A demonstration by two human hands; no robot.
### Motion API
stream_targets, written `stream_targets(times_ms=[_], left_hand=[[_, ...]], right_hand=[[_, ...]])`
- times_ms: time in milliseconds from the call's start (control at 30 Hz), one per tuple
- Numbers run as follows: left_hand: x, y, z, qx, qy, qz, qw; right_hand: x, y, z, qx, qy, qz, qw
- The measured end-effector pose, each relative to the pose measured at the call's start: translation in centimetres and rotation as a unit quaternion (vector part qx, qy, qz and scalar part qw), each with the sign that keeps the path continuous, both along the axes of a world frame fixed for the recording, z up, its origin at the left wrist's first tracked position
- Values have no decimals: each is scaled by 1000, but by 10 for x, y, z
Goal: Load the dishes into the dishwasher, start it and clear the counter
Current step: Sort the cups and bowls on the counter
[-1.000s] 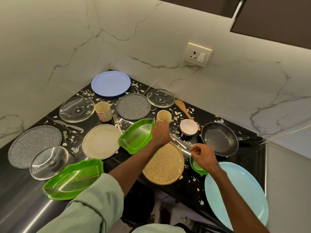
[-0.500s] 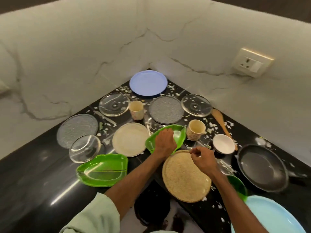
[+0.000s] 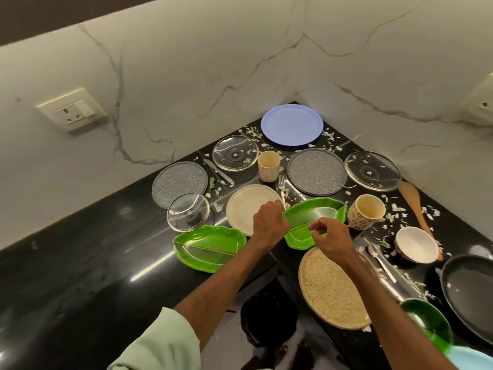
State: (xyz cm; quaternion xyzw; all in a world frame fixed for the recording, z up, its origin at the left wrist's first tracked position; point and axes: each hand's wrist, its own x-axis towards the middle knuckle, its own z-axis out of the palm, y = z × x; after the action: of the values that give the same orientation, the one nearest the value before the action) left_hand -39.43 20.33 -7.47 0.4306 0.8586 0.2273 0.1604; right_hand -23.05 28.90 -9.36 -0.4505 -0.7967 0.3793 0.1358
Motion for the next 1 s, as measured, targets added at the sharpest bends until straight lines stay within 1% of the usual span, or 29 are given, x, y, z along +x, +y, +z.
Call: stream_targets(times_ms=[200, 433, 567, 733, 867, 1000], left_hand=[[3, -20, 4, 9, 1, -4, 1000], [2, -59, 14, -41, 5, -10, 999], [7, -79, 26, -55, 15, 1, 998], [15, -93, 38, -67, 26, 11, 997], [22, -98, 35, -69, 36, 3, 997], [29, -93, 32, -81, 26, -21, 996]], right_hand=[[-10, -22, -2, -5, -5, 18, 1000], [-24, -51, -2, -18, 23, 32, 999], [-29, -64, 0, -36, 27, 36, 998], [-26, -73, 7, -58, 38, 41, 997], [-17, -80, 12, -61, 42, 38, 997], [-2, -84, 12, -60, 47, 22, 997]])
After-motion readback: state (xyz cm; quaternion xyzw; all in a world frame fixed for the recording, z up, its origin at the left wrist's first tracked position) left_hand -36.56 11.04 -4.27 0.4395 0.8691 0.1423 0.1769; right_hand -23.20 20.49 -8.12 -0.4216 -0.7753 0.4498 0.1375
